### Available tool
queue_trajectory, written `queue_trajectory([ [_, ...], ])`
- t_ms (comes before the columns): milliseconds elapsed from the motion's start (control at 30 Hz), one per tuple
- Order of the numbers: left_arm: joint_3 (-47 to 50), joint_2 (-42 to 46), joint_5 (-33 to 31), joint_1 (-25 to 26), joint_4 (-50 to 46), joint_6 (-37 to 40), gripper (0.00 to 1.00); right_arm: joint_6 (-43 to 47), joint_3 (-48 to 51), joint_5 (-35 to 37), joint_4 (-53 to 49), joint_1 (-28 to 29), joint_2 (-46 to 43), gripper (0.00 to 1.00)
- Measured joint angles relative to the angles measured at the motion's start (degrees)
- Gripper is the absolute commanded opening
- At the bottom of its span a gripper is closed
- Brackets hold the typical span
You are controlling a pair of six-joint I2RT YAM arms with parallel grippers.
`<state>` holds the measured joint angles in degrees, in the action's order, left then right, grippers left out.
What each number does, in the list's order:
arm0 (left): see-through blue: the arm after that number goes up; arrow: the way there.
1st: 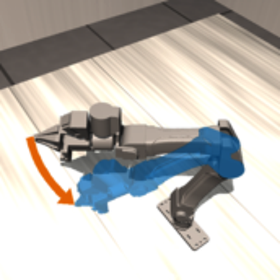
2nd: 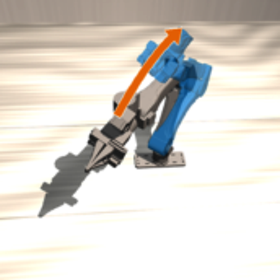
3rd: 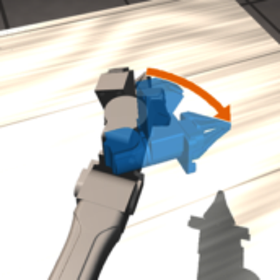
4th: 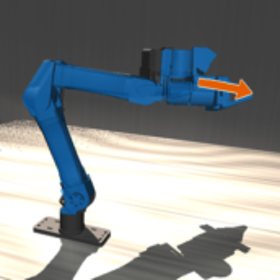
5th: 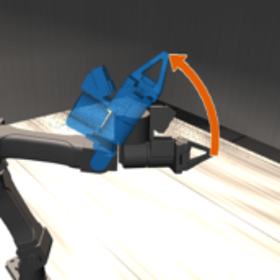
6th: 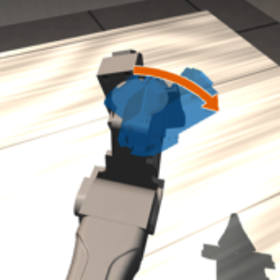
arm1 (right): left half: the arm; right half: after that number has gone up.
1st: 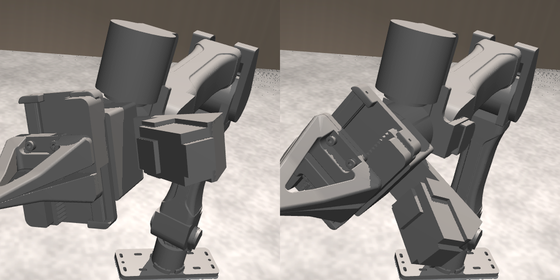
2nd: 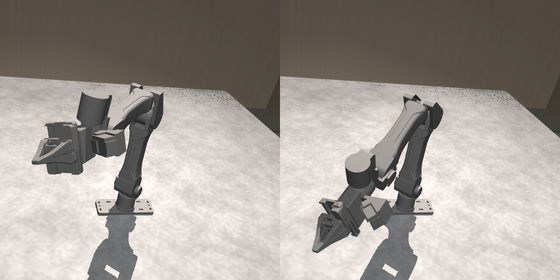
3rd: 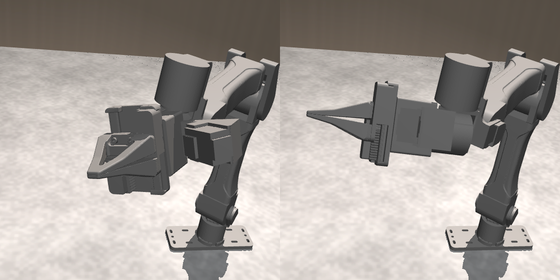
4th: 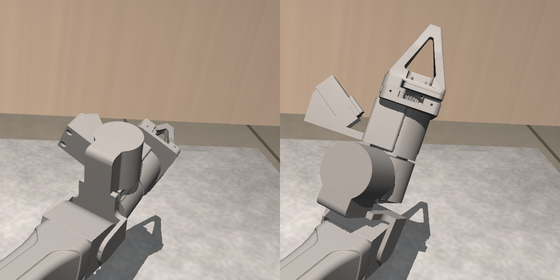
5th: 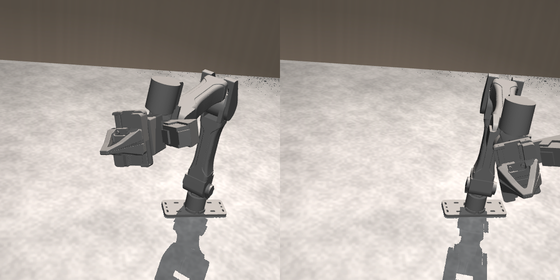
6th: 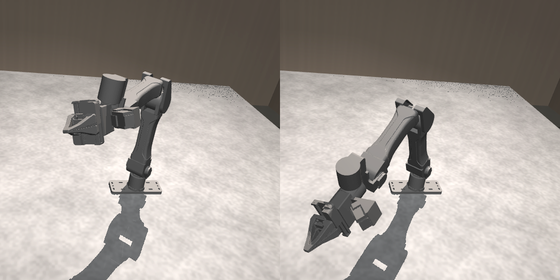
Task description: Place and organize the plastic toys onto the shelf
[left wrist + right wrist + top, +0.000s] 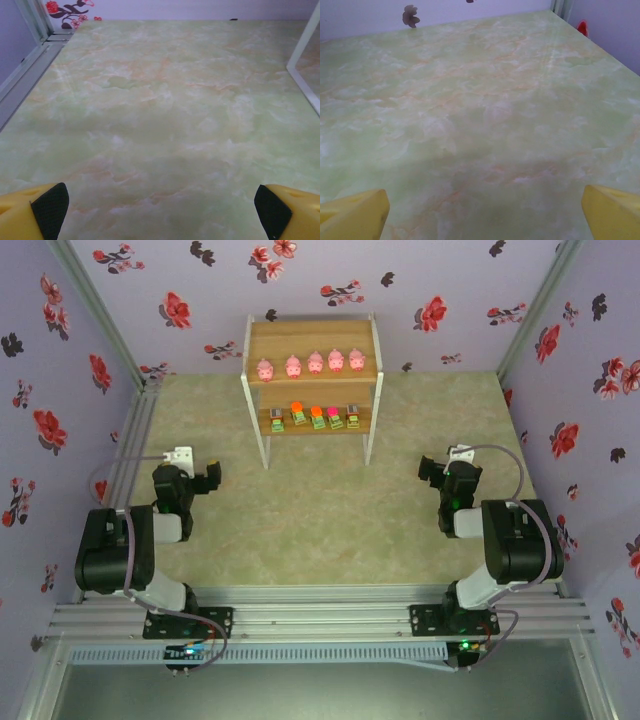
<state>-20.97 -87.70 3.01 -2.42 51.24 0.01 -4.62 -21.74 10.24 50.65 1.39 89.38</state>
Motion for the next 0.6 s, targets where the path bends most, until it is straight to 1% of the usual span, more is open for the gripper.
queue_trajectory([
  [100,0.0,0.0,1.0,0.2,0.0,0.1,1.00,0.0,0.0,0.0,0.0,0.0,0.0,0.99],
  [267,0.0,0.0,-1.3,-0.3,0.1,-1.5,1.00,0.0,-0.3,-0.3,-0.4,0.0,0.0,0.99],
  [600,0.0,0.0,-1.3,-0.2,-0.2,-1.3,1.00,0.0,-0.3,-0.5,-0.4,0.0,0.0,0.99],
])
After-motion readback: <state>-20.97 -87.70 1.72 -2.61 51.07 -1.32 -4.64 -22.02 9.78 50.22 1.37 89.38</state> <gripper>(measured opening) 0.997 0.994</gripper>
